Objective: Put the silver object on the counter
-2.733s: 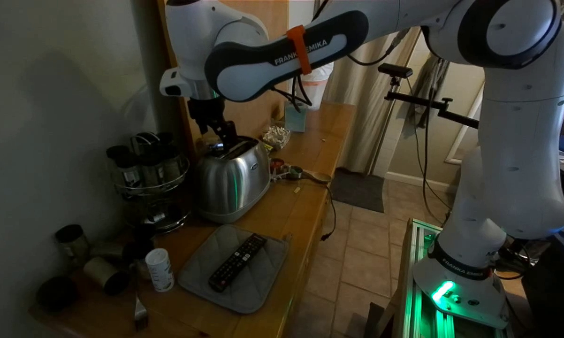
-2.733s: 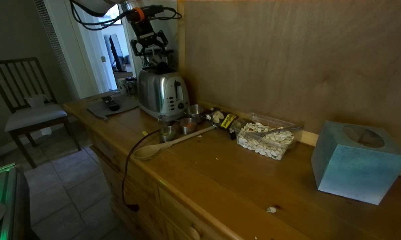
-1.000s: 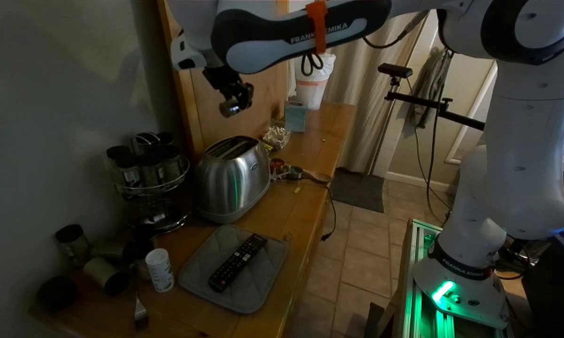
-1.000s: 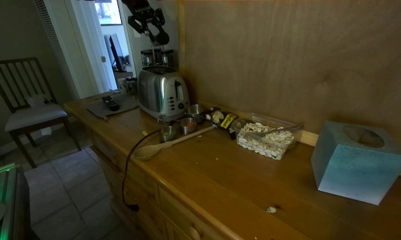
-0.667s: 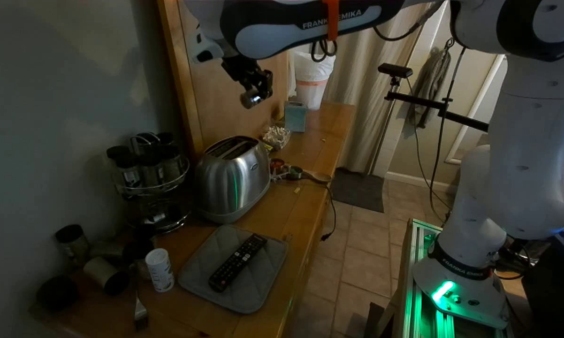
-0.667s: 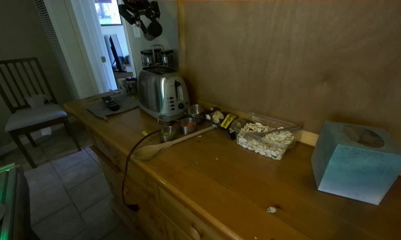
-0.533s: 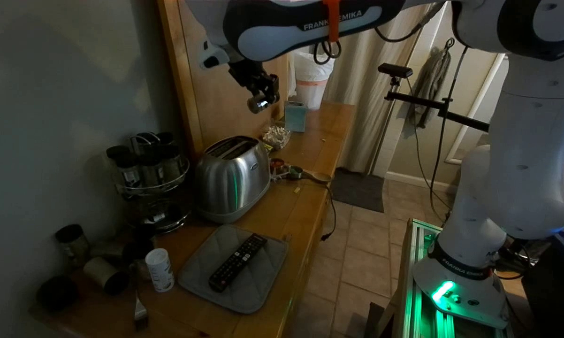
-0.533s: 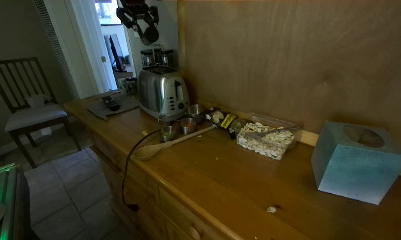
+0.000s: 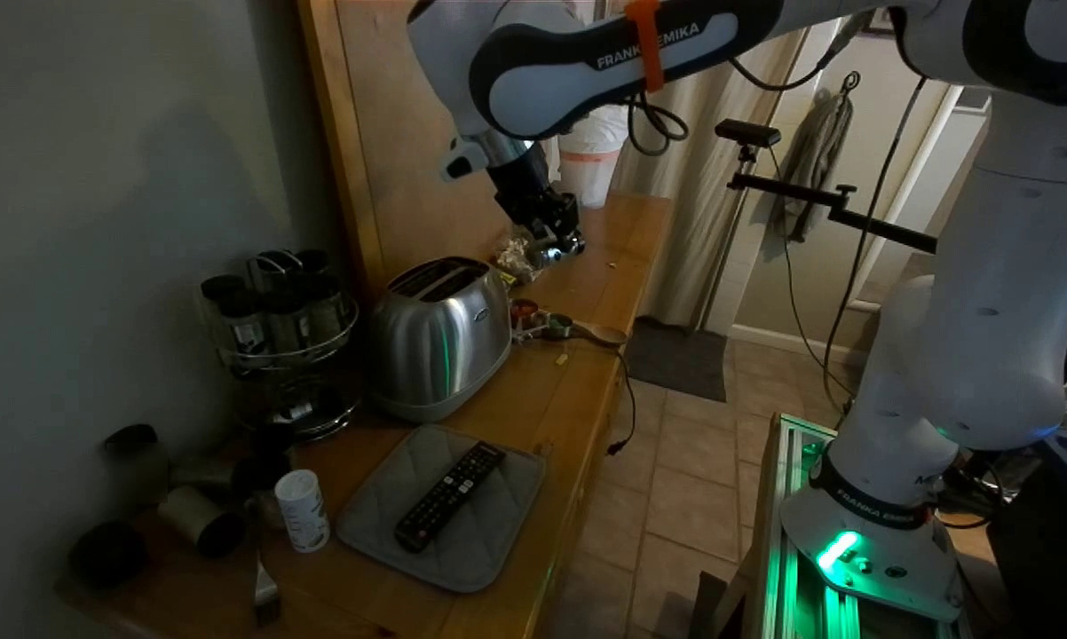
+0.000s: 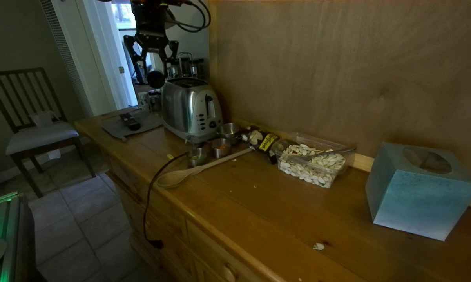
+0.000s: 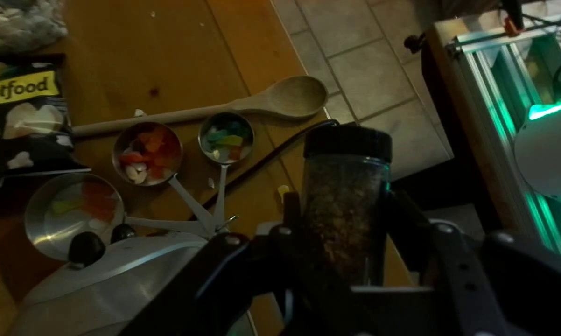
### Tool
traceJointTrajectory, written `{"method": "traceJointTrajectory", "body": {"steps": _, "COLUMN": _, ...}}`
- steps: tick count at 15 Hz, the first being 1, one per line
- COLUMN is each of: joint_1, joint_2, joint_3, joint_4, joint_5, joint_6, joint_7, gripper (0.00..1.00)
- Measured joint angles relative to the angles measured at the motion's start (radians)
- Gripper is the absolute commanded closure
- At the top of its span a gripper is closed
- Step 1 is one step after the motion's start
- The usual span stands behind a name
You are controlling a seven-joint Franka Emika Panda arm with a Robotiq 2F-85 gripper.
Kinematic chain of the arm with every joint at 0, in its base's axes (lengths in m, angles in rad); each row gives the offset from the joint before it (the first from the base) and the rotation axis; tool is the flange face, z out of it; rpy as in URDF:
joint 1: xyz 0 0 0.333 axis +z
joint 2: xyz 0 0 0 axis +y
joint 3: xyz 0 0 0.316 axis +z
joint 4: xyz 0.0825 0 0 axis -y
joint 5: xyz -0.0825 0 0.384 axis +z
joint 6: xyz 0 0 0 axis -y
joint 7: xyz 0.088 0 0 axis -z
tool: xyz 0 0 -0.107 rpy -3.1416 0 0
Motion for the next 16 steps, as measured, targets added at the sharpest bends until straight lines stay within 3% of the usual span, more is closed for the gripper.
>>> {"method": "traceJointTrajectory", "body": {"steps": 4, "joint_1": -0.052, "joint_2": -0.086, "joint_3": -0.055, "joint_4": -0.144, "joint_5": 0.078, "joint_6": 0.123, "joint_7": 0.08, "gripper": 0.76}}
{"method": "traceJointTrajectory", "body": {"steps": 5, "joint_1": -0.065, "joint_2": -0.104, "joint_3": -0.072, "joint_4": -0.168, "joint_5": 0.078, "joint_6": 0.145, "joint_7": 0.107, "gripper": 0.51}}
{"method": "traceJointTrajectory", "body": {"steps": 11, "joint_1": -0.086, "joint_2": -0.137, "joint_3": -0.103, "joint_4": -0.198, "joint_5": 0.085, "joint_6": 0.187, "joint_7": 0.167, "gripper": 0.51}}
{"method": "traceJointTrajectory", "body": {"steps": 12, "joint_1": -0.086, "joint_2": -0.137, "joint_3": -0.102, "joint_4": -0.198, "joint_5": 0.085, "joint_6": 0.187, "joint_7": 0.169, "gripper": 0.76}}
{"method": "traceJointTrajectory", "body": {"steps": 16, "joint_1": -0.085, "joint_2": -0.124, "joint_3": -0.102, "joint_4": -0.194, "joint_5": 0.075, "joint_6": 0.186, "joint_7": 0.196, "gripper": 0.76}}
